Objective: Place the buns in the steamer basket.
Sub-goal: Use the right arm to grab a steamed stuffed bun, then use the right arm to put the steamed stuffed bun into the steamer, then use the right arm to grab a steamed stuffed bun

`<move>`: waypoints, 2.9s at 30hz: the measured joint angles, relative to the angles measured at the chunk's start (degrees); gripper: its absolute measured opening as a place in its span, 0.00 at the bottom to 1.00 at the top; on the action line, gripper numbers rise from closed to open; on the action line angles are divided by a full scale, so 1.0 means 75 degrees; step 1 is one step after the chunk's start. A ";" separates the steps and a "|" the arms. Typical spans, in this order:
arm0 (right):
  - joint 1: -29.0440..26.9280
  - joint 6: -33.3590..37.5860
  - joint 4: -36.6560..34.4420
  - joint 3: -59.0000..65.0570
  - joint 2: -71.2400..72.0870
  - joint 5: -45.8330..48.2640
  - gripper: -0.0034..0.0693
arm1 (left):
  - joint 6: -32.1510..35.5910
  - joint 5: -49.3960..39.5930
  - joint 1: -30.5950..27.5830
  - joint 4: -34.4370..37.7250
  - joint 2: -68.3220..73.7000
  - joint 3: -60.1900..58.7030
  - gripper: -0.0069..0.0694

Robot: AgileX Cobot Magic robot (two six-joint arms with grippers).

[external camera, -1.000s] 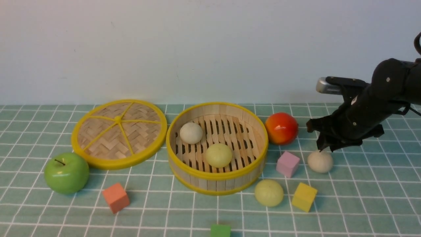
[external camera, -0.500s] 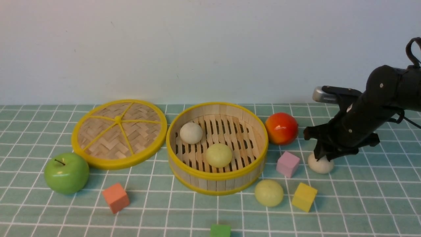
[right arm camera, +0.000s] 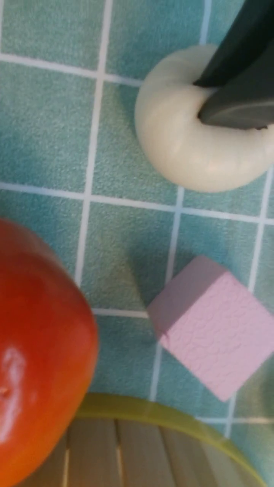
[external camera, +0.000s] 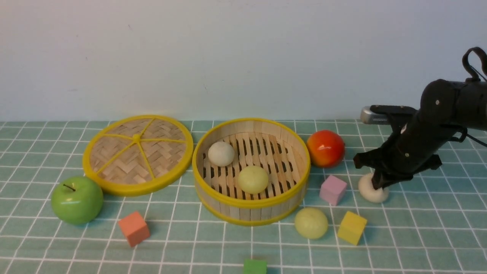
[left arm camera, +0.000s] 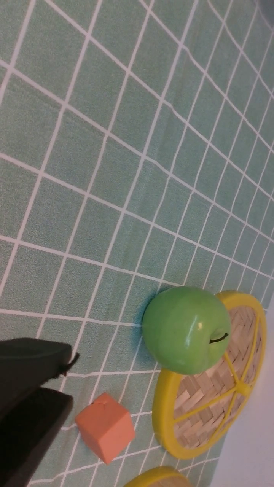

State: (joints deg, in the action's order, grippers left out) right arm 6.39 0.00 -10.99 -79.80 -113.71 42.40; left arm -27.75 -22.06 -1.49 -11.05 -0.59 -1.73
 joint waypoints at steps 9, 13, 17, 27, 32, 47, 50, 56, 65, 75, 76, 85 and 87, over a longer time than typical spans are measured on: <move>0.0419 0.1292 -0.1907 -0.1961 0.0238 0.0539 0.05 | 0.0000 0.0000 0.0000 0.0000 0.0000 0.0000 0.24; 0.1121 0.2174 -0.2980 -0.2751 0.0081 0.0135 0.05 | 0.0000 0.0000 0.0000 0.0000 0.0000 0.0000 0.24; 0.1866 0.2880 -0.3323 -0.2987 -0.0465 -0.0645 0.05 | 0.0000 0.0000 0.0000 0.0000 0.0000 0.0000 0.24; 0.2214 0.3124 -0.3125 -0.2985 -0.1859 -0.1744 0.09 | 0.0000 0.0000 0.0000 0.0000 0.0000 0.0000 0.26; 0.2214 0.3124 -0.3125 -0.2985 -0.1915 -0.1775 0.21 | 0.0000 0.0000 0.0000 0.0000 0.0000 0.0000 0.26; 0.1685 0.0960 -0.0741 -0.2862 0.0495 0.2063 0.72 | 0.0000 0.0000 0.0000 0.0000 0.0000 0.0000 0.28; 0.1863 0.0513 -0.0450 -0.2203 0.0869 0.2645 0.66 | 0.0000 0.0000 0.0000 0.0000 0.0000 0.0000 0.28; 0.2571 0.0103 -0.0439 -0.0278 0.1058 0.1880 0.52 | 0.0000 0.0000 0.0000 0.0000 0.0000 0.0000 0.28; 0.2894 -0.0502 0.0221 0.0528 0.1058 0.0204 0.44 | 0.0000 0.0000 0.0000 0.0000 0.0000 0.0000 0.29; 0.2894 -0.1333 0.0986 0.0528 0.0676 0.0227 0.44 | 0.0000 0.0000 0.0000 0.0000 0.0000 0.0000 0.31; 0.2894 -0.1353 0.0959 0.0528 0.0624 0.0227 0.44 | 0.0000 0.0000 0.0000 0.0000 0.0000 0.0000 0.31; 0.2894 -0.1360 0.0781 0.0528 0.0442 0.0062 0.44 | 0.0000 0.0000 0.0000 0.0000 0.0000 0.0000 0.32; 0.2894 -0.1360 0.0705 0.0528 0.0434 -0.0002 0.44 | 0.0000 0.0000 0.0000 0.0000 0.0000 0.0000 0.33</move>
State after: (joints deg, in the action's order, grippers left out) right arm 28.09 -10.20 -5.70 -75.84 -110.45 42.38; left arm -27.75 -22.06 -1.49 -11.05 -0.59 -1.73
